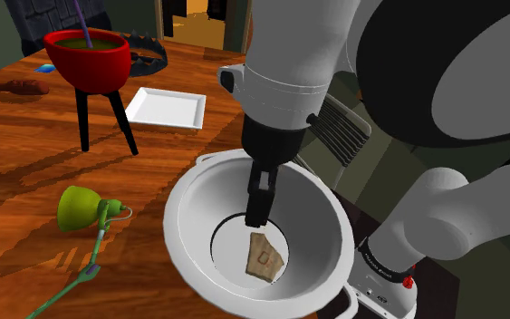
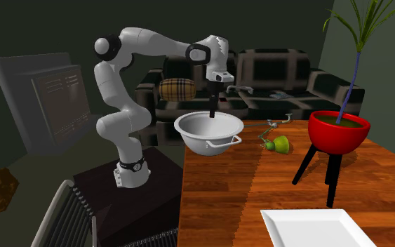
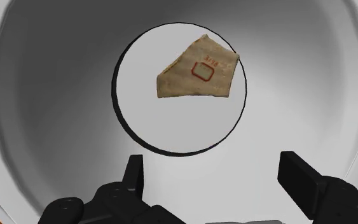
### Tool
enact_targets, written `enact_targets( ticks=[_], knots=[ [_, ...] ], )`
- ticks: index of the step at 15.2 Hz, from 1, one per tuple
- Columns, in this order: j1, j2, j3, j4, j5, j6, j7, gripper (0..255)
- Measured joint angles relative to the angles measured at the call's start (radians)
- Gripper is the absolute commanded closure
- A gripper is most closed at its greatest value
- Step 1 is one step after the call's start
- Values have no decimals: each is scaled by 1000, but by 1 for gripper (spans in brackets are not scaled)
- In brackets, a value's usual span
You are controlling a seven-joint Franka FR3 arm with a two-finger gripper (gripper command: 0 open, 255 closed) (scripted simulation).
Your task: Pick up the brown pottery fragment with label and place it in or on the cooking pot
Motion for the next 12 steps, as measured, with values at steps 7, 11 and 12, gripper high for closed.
enact_targets(
  ticks=[7, 11, 12],
  knots=[
    [-11, 13, -24, 125, -24, -113, 12, 0],
    [-12, 14, -26, 132, -25, -120, 11, 0],
    [-12, 14, -27, 132, -25, -120, 11, 0]
  ],
)
